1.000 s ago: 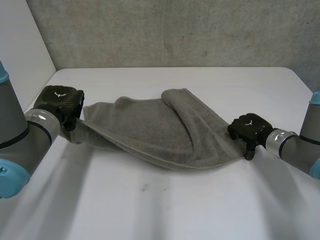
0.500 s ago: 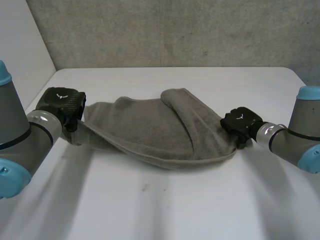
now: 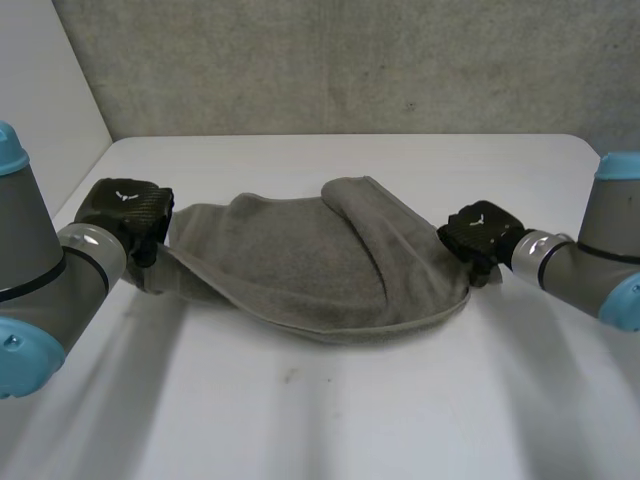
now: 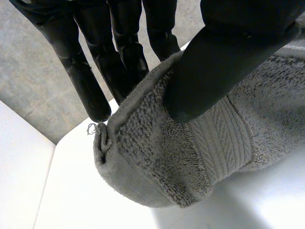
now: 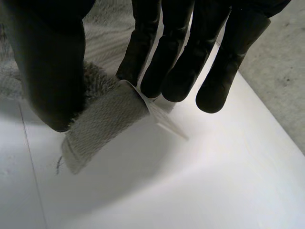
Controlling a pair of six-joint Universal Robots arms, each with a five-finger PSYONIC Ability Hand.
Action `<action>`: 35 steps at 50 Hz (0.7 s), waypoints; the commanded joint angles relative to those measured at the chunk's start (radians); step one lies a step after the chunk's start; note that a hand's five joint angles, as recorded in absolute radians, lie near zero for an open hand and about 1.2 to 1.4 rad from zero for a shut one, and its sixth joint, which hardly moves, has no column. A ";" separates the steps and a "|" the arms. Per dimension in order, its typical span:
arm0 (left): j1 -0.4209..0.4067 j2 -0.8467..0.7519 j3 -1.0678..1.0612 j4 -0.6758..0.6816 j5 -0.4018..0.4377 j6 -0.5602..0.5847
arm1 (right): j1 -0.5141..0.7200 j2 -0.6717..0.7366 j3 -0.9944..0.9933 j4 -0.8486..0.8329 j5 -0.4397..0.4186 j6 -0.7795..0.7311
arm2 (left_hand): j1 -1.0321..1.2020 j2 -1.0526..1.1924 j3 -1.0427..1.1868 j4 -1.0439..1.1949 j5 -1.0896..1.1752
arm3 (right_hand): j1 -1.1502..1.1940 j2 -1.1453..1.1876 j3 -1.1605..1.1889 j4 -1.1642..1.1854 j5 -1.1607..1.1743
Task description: Fold the towel.
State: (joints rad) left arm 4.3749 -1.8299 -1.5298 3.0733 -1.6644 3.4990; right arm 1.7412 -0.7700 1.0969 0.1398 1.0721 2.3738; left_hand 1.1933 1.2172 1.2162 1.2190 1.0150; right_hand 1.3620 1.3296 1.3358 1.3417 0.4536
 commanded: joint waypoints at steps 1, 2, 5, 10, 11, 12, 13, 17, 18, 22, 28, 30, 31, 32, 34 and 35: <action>0.000 0.003 0.000 -0.002 0.000 0.000 | -0.016 -0.135 0.008 0.103 0.002 0.005 | 0.203 0.179 0.180 0.177 0.207 | 0.034 0.067 0.060 0.055 0.768; 0.000 0.003 -0.001 -0.002 0.000 0.000 | -0.023 -0.164 0.012 0.127 0.000 0.005 | 0.203 0.179 0.180 0.177 0.207 | 0.034 0.067 0.060 0.055 0.768; -0.002 0.007 -0.010 -0.002 0.002 0.000 | -0.048 -0.205 0.024 0.164 -0.004 0.005 | 0.203 0.179 0.180 0.177 0.207 | 0.034 0.067 0.060 0.055 0.768; -0.005 0.014 -0.018 -0.001 0.002 0.000 | -0.052 -0.196 0.052 0.179 -0.014 0.004 | 0.203 0.179 0.180 0.177 0.207 | 0.034 0.067 0.060 0.055 0.768; -0.008 0.014 -0.020 -0.001 0.000 0.000 | -0.052 -0.177 0.061 0.175 -0.014 0.001 | 0.203 0.179 0.180 0.177 0.207 | 0.034 0.067 0.060 0.055 0.768; -0.008 0.014 -0.020 -0.001 0.000 0.000 | -0.052 -0.176 0.061 0.175 -0.014 0.001 | 0.203 0.179 0.180 0.177 0.207 | 0.034 0.067 0.060 0.055 0.768; -0.012 0.014 -0.021 -0.001 0.000 0.000 | -0.051 -0.152 0.064 0.173 -0.014 -0.002 | 0.203 0.179 0.180 0.177 0.207 | 0.034 0.067 0.060 0.055 0.768; -0.015 0.012 -0.027 -0.001 0.000 0.000 | -0.051 -0.118 0.066 0.172 -0.012 -0.005 | 0.203 0.179 0.180 0.177 0.207 | -0.235 -0.202 -0.209 -0.214 0.499; -0.014 0.012 -0.035 -0.001 0.000 0.000 | -0.051 -0.108 0.069 0.167 -0.011 -0.005 | 0.203 0.179 0.180 0.177 0.207 | -0.668 -0.635 -0.642 -0.648 0.066; -0.015 0.012 -0.043 0.001 0.000 0.000 | -0.054 -0.100 0.072 0.147 -0.012 -0.001 | 0.203 0.179 0.180 0.177 0.207 | -0.889 -0.857 -0.863 -0.869 -0.156; -0.017 0.012 -0.053 0.004 0.000 0.000 | -0.072 -0.100 0.101 0.109 -0.014 -0.008 | 0.203 0.179 0.180 0.177 0.207 | -0.884 -0.851 -0.857 -0.863 -0.150; -0.017 0.011 -0.058 0.019 0.000 0.000 | -0.081 -0.092 0.109 0.083 -0.017 -0.010 | 0.203 0.179 0.180 0.177 0.207 | -0.884 -0.851 -0.857 -0.863 -0.150; -0.017 0.011 -0.058 0.019 0.000 0.000 | -0.081 -0.092 0.109 0.083 -0.017 -0.010 | 0.203 0.179 0.180 0.177 0.207 | -0.884 -0.851 -0.857 -0.863 -0.150; -0.017 0.009 -0.059 0.025 0.000 0.000 | -0.086 -0.081 0.109 0.070 -0.018 -0.008 | 0.203 0.179 0.180 0.177 0.207 | -0.884 -0.851 -0.857 -0.863 -0.150; -0.017 0.008 -0.062 0.030 0.000 0.000 | -0.091 -0.068 0.109 0.060 -0.018 -0.010 | 0.203 0.179 0.180 0.177 0.207 | -0.878 -0.845 -0.852 -0.858 -0.144; -0.017 0.007 -0.066 0.033 0.000 0.002 | -0.095 -0.060 0.109 0.051 -0.020 -0.011 | 0.203 0.179 0.180 0.177 0.207 | -0.866 -0.834 -0.840 -0.846 -0.132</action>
State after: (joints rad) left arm 4.3580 -1.8190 -1.5853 3.0855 -1.6644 3.4991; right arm 1.6650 -0.8616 1.1996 0.2348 1.0566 2.3664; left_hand 1.1927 1.2173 1.2162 1.2192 1.0150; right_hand 0.5134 0.5193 0.5188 0.5212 0.3098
